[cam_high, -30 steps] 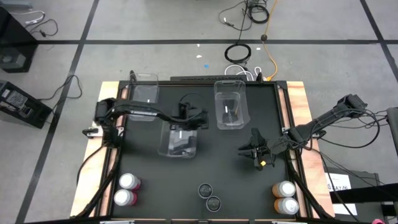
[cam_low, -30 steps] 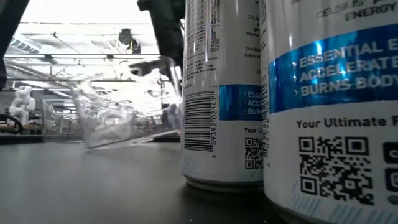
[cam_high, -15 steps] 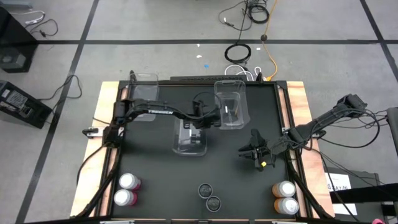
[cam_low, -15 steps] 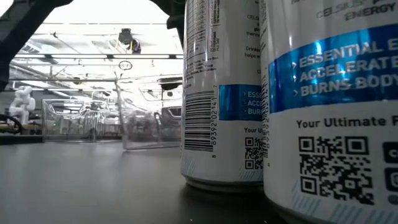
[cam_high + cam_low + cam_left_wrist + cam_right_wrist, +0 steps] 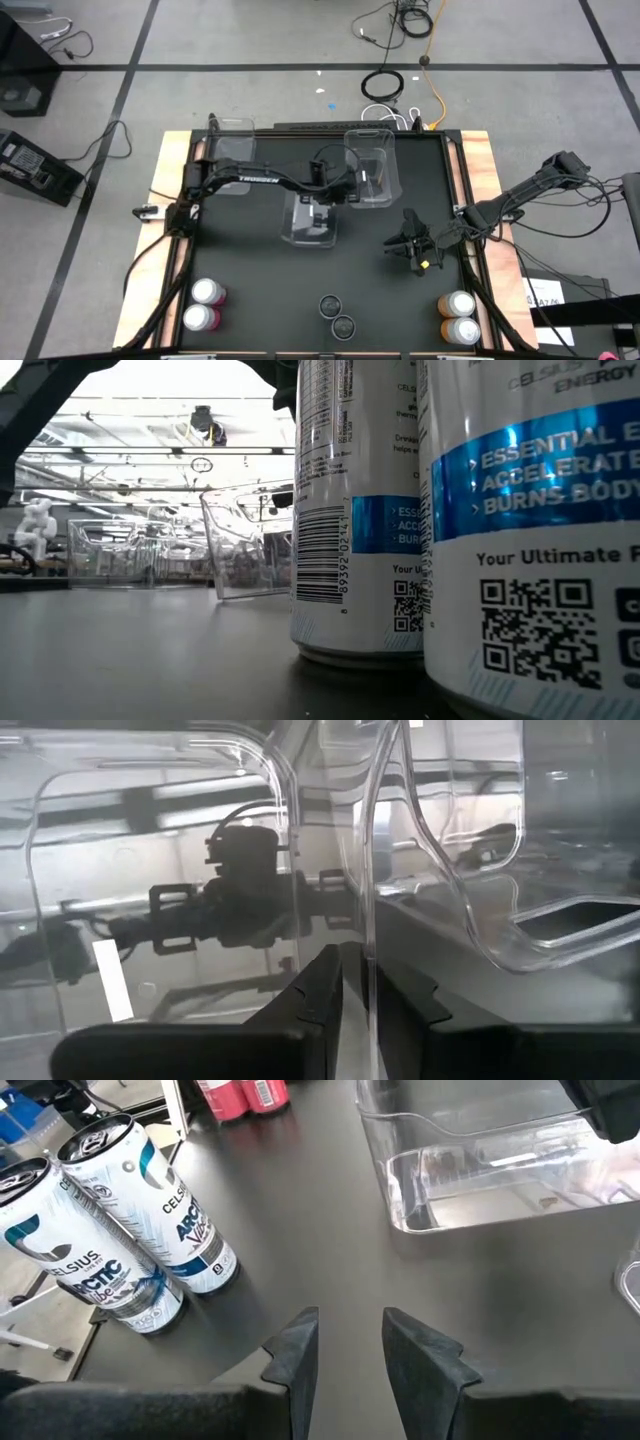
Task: Sort soda cans
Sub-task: Move the bottom transparent bin to the center of the table. Move the top left transparent bin to the left of the bottom transparent bin, then move the bottom transparent bin between the two transparent bins
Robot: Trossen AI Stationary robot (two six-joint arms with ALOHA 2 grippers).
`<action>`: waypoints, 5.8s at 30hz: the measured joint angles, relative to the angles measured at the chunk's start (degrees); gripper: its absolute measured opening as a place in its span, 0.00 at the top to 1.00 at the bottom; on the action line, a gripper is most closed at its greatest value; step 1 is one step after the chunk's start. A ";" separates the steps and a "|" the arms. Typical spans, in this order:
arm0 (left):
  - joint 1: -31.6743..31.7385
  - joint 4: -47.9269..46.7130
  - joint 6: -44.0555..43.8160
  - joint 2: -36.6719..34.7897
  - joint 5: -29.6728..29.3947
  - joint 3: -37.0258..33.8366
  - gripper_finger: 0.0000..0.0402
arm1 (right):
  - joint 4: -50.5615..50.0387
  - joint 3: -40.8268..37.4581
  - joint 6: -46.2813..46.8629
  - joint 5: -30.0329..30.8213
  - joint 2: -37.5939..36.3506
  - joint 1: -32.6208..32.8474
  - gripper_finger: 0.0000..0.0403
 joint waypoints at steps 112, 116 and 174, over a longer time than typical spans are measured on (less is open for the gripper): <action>0.14 -20.22 18.62 -0.36 -6.48 11.64 0.63 | 0.02 0.00 3.17 -1.49 0.00 0.00 0.73; -1.95 -21.17 21.13 -4.01 -13.30 12.85 0.63 | 0.02 0.00 3.07 -1.49 -0.01 -0.01 0.73; 11.49 17.85 65.60 -81.18 5.56 -62.62 0.63 | 18.08 0.02 8.15 16.10 0.22 -1.29 0.73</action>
